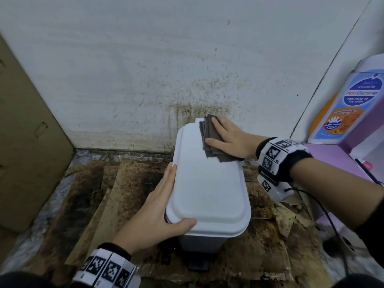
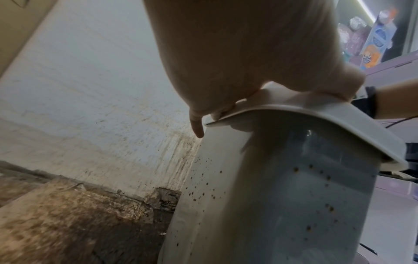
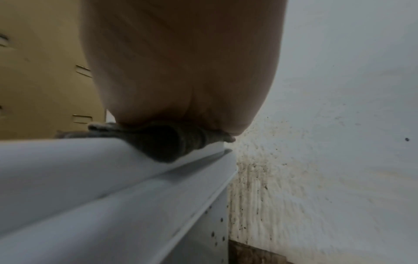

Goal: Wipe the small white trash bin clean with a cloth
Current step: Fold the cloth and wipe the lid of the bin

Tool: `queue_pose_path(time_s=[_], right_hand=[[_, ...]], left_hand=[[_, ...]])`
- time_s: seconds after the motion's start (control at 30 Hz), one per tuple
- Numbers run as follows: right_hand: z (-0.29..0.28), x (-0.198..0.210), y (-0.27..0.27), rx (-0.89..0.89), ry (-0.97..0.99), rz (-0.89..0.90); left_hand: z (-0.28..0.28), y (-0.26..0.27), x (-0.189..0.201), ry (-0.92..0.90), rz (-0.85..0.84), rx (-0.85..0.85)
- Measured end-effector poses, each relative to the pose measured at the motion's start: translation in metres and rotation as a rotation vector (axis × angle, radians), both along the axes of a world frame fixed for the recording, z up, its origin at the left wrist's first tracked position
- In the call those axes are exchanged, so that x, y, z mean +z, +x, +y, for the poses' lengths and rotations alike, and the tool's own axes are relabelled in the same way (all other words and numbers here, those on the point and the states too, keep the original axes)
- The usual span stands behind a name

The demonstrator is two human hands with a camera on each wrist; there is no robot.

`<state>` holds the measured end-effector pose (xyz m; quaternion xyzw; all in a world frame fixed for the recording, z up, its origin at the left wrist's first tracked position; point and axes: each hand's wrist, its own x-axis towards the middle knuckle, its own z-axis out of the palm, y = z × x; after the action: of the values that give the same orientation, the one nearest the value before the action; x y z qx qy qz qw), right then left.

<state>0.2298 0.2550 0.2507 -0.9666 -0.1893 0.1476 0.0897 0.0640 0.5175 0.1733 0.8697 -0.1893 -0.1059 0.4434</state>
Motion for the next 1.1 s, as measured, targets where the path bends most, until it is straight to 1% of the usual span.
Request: queue_pose_path(time_s=[0.13, 0.27, 0.4, 0.53, 0.63, 0.7, 0.77, 0.9, 1.0, 1.1], right_hand=[[-0.002, -0.006, 0.000, -0.033, 0.062, -0.024], [-0.006, -0.009, -0.031, -0.028, 0.101, -0.062], [-0.005, -0.015, -0.082, -0.018, 0.144, -0.088], [0.000, -0.026, -0.147, -0.019, 0.210, -0.189], [0.011, -0.028, -0.191, -0.053, 0.195, -0.223], [0.016, -0.028, -0.208, -0.075, 0.169, -0.221], [0.020, -0.026, -0.214, -0.101, 0.166, -0.213], [0.026, -0.022, -0.207, -0.157, 0.187, -0.213], [0.027, -0.022, -0.190, -0.173, 0.177, -0.238], [0.021, -0.020, -0.161, -0.165, 0.167, -0.217]], left_hand=[[-0.001, -0.001, 0.000, 0.112, -0.088, 0.025], [-0.003, -0.001, 0.000, 0.104, -0.109, 0.026], [-0.003, -0.001, 0.001, 0.103, -0.111, 0.017], [-0.003, -0.001, 0.002, 0.118, -0.109, 0.013], [-0.003, -0.001, 0.000, 0.111, -0.108, 0.019], [-0.004, -0.001, -0.001, 0.092, -0.100, 0.022], [-0.004, -0.001, -0.001, 0.059, -0.082, 0.029], [-0.004, -0.002, -0.002, 0.011, -0.050, 0.024], [-0.003, -0.001, -0.003, -0.007, -0.031, 0.020], [-0.004, 0.000, -0.004, -0.015, -0.025, 0.010]])
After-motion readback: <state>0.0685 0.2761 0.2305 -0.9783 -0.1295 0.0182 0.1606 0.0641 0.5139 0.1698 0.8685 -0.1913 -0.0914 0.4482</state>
